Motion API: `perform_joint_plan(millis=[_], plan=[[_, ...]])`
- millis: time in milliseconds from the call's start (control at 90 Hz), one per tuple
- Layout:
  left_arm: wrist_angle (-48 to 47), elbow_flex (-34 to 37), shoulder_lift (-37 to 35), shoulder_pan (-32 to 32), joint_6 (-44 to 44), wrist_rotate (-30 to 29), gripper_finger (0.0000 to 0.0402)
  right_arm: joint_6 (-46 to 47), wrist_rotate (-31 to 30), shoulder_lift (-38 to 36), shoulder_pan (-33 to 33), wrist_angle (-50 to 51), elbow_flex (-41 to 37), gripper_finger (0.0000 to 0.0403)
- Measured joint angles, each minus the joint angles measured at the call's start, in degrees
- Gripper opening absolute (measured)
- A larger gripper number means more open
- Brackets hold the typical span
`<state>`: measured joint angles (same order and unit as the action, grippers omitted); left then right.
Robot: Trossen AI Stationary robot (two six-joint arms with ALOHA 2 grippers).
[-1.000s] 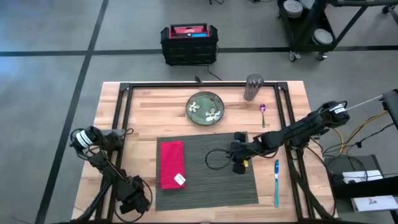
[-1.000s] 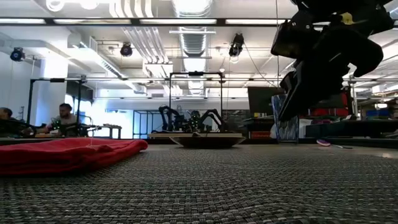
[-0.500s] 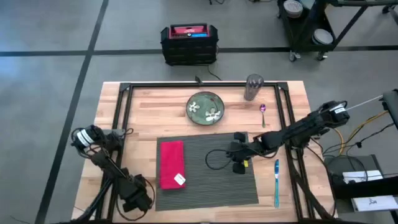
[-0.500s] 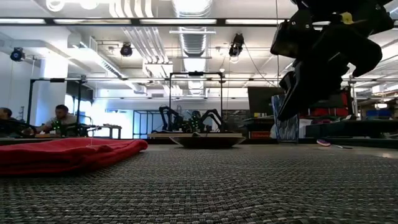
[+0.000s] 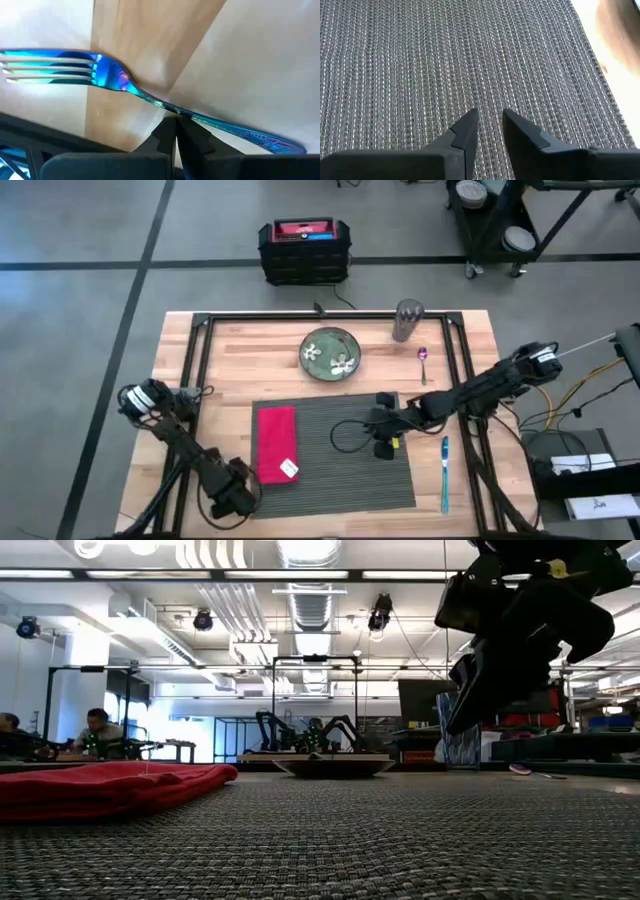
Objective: Set table place
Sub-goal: Put the blue fork on the red table napkin
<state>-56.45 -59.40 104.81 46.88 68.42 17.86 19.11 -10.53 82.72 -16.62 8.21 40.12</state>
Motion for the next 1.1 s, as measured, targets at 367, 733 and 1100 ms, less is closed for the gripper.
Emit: perform_joint_plan(millis=[367, 733, 1100], plan=[[-12.78, -6.68, -9.04, 2.09, 37.93, -13.41, 0.0019, 0.37, 0.02, -0.02, 0.0, 0.06, -0.01, 0.01], [-3.33, -1.69, -11.1, 4.87, 59.75, -18.98, 0.0173, -0.99, 0.02, -0.02, 0.0, 0.02, 0.0, 0.0122], [4.9, 4.24, -8.07, 5.24, 59.1, -14.16, 0.013, -1.71, 0.04, 0.0, 0.0, 0.02, -0.04, 0.0136]])
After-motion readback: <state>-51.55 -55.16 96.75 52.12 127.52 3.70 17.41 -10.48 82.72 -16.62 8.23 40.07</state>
